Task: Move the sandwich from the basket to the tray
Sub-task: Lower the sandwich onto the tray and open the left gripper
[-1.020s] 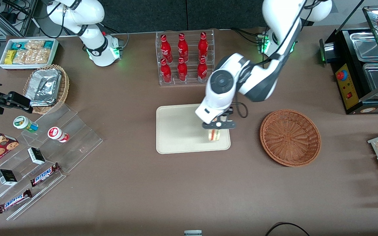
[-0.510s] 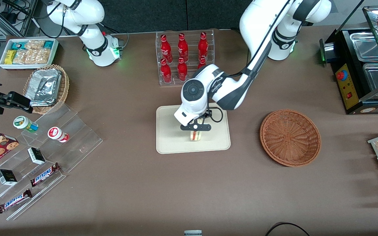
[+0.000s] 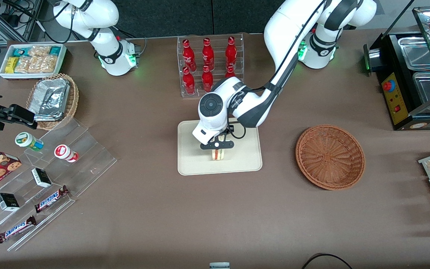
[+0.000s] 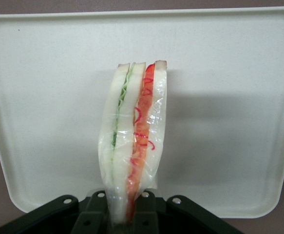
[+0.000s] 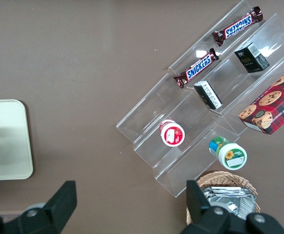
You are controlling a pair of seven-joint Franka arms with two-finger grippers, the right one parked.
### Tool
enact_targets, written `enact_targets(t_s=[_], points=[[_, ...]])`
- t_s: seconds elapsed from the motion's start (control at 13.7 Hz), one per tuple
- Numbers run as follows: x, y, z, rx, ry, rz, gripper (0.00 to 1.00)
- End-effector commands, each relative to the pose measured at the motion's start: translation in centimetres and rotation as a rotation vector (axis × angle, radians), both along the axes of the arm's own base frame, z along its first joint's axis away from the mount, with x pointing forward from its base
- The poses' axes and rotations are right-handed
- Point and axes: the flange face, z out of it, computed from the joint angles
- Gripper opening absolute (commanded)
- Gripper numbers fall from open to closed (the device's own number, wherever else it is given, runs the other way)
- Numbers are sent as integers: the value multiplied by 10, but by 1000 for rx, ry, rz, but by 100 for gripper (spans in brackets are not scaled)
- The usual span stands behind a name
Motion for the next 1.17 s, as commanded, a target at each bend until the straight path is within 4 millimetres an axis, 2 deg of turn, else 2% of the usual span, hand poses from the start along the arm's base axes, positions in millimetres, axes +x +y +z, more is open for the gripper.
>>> enact_targets(t_s=[0.0, 0.36, 0.73, 0.8, 0.87, 0.95, 1.09], points=[[-2, -10, -8, 10, 0, 5, 0], [-6, -14, -24, 26, -21, -15, 0], [-5, -15, -29, 16, -36, -3, 0], [-5, -15, -30, 16, -36, -3, 7], [-5, -15, -30, 16, -36, -3, 47], [-5, -15, -30, 15, -35, 0, 96], [-5, -15, -30, 15, -37, -1, 100]])
